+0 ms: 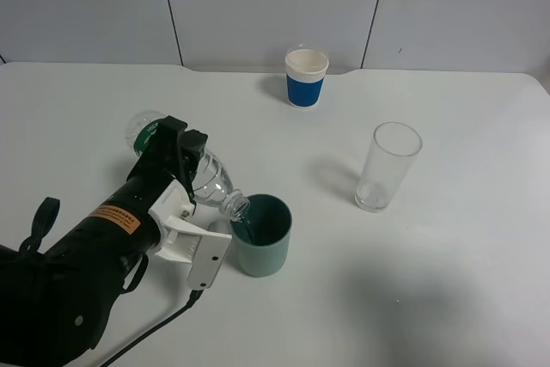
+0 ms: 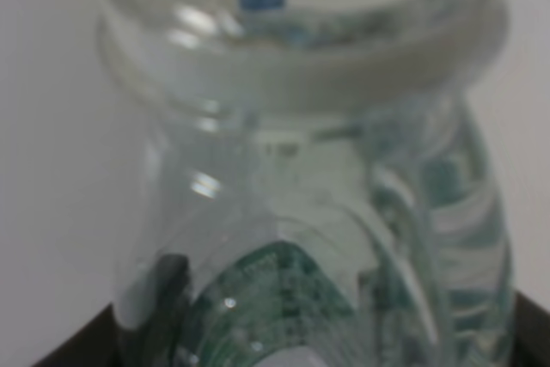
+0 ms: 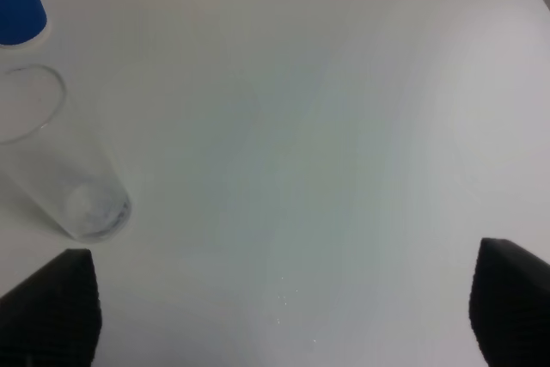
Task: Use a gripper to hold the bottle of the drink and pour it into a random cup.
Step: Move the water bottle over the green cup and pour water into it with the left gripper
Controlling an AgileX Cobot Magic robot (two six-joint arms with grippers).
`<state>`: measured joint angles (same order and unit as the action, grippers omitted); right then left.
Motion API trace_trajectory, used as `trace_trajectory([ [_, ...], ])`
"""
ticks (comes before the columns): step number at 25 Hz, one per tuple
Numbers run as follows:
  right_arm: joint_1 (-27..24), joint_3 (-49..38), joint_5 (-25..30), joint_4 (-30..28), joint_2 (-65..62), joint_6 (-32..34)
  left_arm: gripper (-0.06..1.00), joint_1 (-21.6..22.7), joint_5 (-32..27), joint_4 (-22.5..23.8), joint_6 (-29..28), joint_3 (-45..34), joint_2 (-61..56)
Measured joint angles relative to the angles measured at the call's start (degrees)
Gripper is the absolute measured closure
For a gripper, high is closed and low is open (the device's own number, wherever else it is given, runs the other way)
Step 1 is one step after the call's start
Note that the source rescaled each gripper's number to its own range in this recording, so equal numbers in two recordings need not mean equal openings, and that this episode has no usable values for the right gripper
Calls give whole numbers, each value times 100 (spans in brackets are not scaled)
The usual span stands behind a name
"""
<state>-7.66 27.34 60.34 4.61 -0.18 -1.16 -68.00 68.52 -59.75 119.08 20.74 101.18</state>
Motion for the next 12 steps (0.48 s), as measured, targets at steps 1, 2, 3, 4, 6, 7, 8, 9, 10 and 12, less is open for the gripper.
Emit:
trace_trajectory([
  [1, 0, 0, 0, 0, 0, 0, 94, 0, 0, 0, 0, 0, 0],
  [2, 0, 0, 0, 0, 0, 0, 94, 0, 0, 0, 0, 0, 0],
  [3, 0, 0, 0, 0, 0, 0, 94, 0, 0, 0, 0, 0, 0],
  [4, 0, 0, 0, 0, 0, 0, 94, 0, 0, 0, 2, 0, 0],
  [6, 0, 0, 0, 0, 0, 0, 94, 0, 0, 0, 14, 0, 0],
  [7, 0, 0, 0, 0, 0, 0, 94, 0, 0, 0, 14, 0, 0],
  [8, 0, 0, 0, 0, 0, 0, 94, 0, 0, 0, 14, 0, 0],
  [9, 0, 0, 0, 0, 0, 0, 94, 0, 0, 0, 14, 0, 0],
  [10, 0, 0, 0, 0, 0, 0, 94, 0, 0, 0, 16, 0, 0],
  [12, 0, 0, 0, 0, 0, 0, 94, 0, 0, 0, 35, 0, 0],
])
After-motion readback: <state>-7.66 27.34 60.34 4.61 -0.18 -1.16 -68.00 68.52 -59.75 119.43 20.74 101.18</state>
